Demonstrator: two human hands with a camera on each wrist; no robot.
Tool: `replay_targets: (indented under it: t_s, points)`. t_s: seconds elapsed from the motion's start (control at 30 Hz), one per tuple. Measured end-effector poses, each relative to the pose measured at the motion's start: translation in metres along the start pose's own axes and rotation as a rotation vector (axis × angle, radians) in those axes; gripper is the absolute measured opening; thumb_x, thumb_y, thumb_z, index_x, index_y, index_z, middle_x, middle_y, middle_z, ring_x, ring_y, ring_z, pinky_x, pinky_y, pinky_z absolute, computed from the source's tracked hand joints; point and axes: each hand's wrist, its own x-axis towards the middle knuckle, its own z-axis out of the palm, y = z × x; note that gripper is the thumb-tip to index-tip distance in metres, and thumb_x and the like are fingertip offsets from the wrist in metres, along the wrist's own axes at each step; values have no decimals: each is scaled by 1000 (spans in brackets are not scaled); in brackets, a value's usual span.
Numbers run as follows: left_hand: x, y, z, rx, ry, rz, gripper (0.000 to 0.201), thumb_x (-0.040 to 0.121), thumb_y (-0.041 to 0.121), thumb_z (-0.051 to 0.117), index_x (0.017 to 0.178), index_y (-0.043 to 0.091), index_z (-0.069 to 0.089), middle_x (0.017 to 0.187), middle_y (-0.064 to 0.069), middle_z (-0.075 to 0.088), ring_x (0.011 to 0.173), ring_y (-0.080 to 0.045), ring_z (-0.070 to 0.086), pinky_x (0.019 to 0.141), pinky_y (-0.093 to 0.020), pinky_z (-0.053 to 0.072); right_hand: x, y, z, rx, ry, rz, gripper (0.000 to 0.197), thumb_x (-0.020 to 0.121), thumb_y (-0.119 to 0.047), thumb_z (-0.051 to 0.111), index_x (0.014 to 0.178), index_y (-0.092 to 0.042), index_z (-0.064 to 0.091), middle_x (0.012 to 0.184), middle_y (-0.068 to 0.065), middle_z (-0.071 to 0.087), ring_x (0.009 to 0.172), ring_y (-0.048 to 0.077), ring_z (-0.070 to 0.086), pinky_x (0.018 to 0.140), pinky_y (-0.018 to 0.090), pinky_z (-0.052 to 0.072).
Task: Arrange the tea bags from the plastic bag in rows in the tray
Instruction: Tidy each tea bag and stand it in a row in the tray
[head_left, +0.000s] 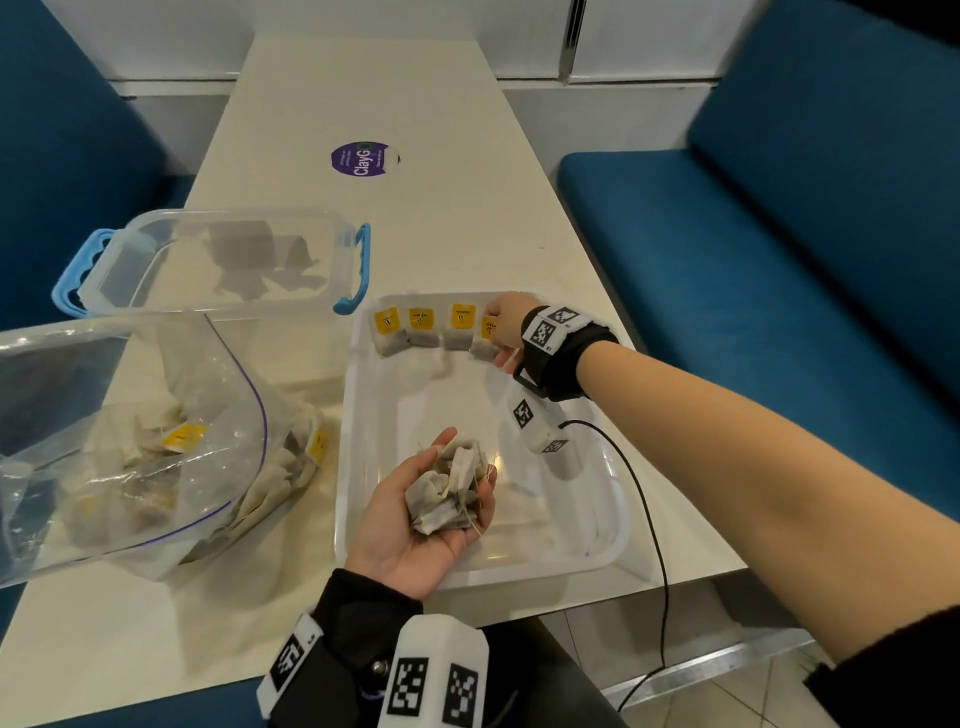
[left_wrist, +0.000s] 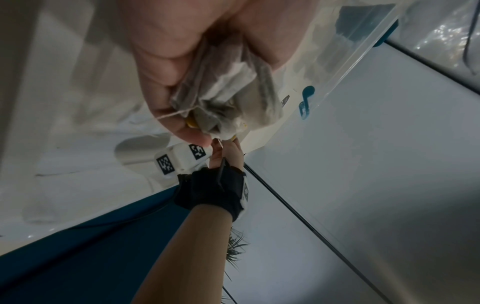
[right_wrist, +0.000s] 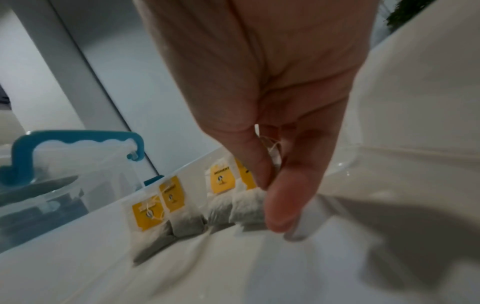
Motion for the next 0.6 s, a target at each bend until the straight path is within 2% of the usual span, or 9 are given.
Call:
replay_targets:
  t_s: [0.1,0.2,0.27,0.33,0.43,0.6]
  points:
    - [0,0,0,12,7,7,27,77,13,55,103,11,66,92,-19,63,81,-31,59,58,-33,55,-1,-4,1,-104,45,-21,22,83,-11,55,105,-13,60,80,8,70,77,28,70,71,40,59]
    - [-2,0,0,19,6,10,29,77,13,55,104,11,65,95,-19,62,81,-30,59,59,-33,55,0,-11,-1,-141,42,-22,26,89,-10,51,112,-5,60,94,12,66,86,30,66,63,31,52]
    - [-2,-1,1,19,6,8,29,77,14,55,104,12,65,94,-19,62,80,-30,59,58,-33,55,1,-13,-1,-164,39,-22,29,89,-13,54,117,-5,58,103,14,65,92,31,65,67,32,52]
    - [-2,-1,1,19,6,4,29,77,14,55,103,12,65,93,-19,62,80,-30,58,58,-33,56,2,-12,0,-177,54,-30,30,86,-17,60,115,-7,59,104,13,66,89,30,66,72,35,54]
    - [-2,-1,1,15,1,-1,27,77,14,54,103,12,64,90,-18,63,81,-29,58,58,-33,56,5,-12,2,-205,73,-17,30,86,-19,65,111,-4,58,102,9,65,82,26,61,67,30,51]
    - [-3,-1,1,19,-3,-2,28,77,14,54,103,12,65,91,-18,63,80,-29,58,57,-33,56,6,-12,0,-207,140,22,41,79,-19,71,114,-4,57,109,12,62,97,29,62,82,33,52]
